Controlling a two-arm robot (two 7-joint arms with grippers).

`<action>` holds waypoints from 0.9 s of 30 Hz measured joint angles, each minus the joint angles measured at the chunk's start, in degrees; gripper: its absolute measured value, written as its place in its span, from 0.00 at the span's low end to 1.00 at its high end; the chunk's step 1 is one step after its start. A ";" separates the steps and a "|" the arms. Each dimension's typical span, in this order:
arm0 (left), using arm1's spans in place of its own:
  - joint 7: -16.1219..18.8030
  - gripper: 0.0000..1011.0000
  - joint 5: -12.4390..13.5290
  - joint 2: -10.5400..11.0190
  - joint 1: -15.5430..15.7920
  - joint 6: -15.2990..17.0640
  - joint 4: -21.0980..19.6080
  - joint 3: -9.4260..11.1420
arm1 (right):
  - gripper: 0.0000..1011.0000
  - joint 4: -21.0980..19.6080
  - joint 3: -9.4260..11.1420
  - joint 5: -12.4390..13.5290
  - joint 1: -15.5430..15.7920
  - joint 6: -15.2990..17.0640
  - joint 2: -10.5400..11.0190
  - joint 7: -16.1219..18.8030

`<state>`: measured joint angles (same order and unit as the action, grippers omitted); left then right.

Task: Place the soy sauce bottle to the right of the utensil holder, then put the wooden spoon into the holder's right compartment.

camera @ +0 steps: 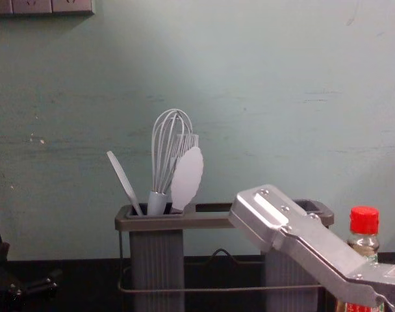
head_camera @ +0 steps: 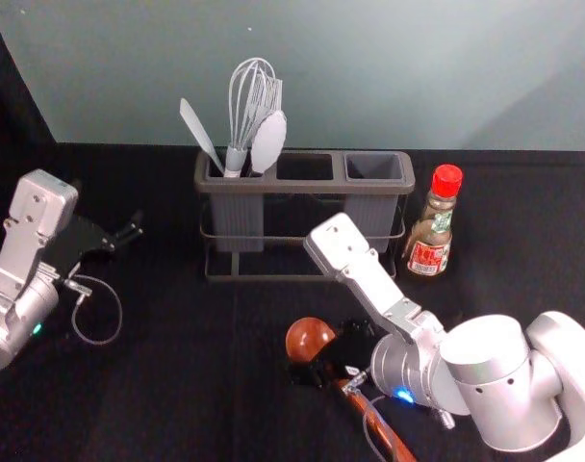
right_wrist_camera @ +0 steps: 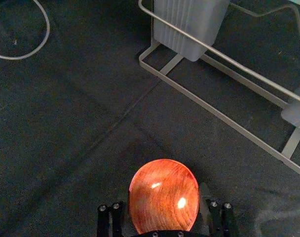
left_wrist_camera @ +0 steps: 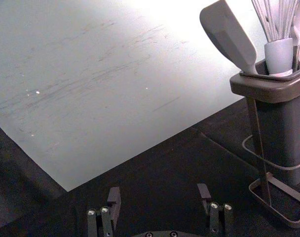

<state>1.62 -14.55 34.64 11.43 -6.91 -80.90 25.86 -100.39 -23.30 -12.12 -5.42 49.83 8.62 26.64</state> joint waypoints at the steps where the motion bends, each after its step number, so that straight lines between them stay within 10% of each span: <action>1: 0.00 1.00 0.00 0.00 0.00 0.00 0.00 0.00 | 0.83 -0.08 0.06 -0.07 0.03 -0.02 -0.02 0.04; 27: 0.00 1.00 0.00 0.00 0.00 0.00 0.00 0.00 | 0.83 -10.21 3.66 -0.72 6.14 -4.76 2.04 1.41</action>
<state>1.62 -14.55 34.65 11.43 -6.91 -80.90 25.86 -110.61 -19.64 -12.85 0.72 45.07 10.66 28.05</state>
